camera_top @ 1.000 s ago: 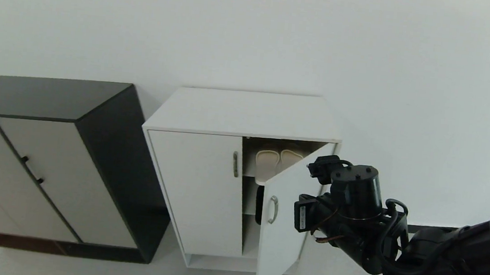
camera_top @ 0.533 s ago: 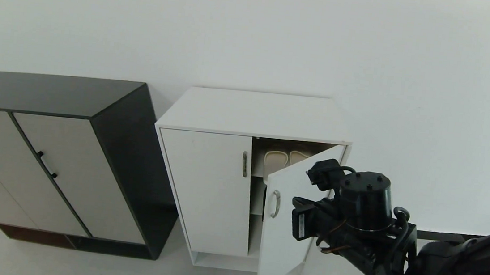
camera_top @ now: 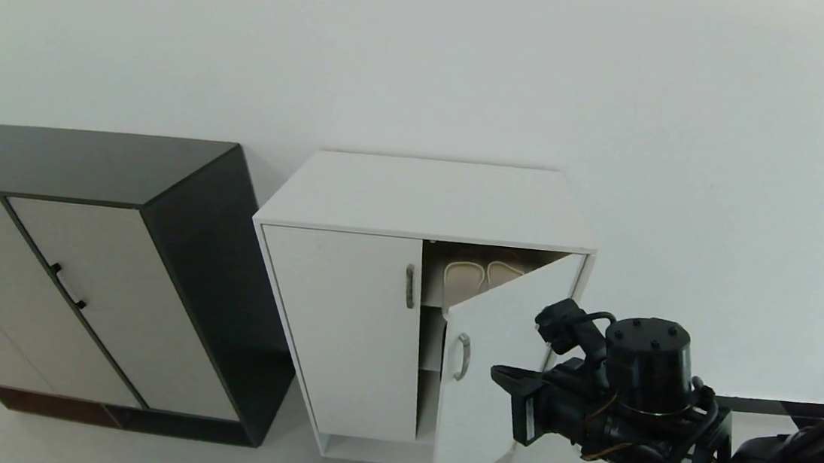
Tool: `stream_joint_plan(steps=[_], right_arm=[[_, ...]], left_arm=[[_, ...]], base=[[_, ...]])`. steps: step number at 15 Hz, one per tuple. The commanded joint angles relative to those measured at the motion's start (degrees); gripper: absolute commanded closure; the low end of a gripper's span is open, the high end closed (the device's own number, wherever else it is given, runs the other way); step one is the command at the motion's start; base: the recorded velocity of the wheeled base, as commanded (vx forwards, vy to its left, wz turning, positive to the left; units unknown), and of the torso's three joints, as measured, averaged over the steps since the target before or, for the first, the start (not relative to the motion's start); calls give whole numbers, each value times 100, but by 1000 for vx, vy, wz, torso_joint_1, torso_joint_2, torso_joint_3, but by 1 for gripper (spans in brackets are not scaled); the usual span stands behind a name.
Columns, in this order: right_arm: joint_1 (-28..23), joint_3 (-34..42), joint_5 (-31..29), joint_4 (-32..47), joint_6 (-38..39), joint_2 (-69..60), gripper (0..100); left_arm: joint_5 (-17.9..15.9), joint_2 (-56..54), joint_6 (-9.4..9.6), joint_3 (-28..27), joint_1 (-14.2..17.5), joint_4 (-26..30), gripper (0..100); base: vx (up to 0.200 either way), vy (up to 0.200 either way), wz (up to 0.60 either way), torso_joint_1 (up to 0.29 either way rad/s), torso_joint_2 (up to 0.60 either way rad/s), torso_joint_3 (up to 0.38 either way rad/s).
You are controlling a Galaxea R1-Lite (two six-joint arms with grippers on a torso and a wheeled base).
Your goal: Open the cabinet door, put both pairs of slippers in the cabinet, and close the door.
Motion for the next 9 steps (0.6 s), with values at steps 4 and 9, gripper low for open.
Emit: stream_joint_plan(steps=[4,9], right_arm=[[-68,-3,19,-50,4,129,100],[-68,-179,10,-147,4,296,100]], left_arm=[[-2,-1,-13,0,1,-5,100],[-2,-1,-13,0,1,-5,100]], base=[[150,0,0,7,2,1],[0,0,0,0,0,0]])
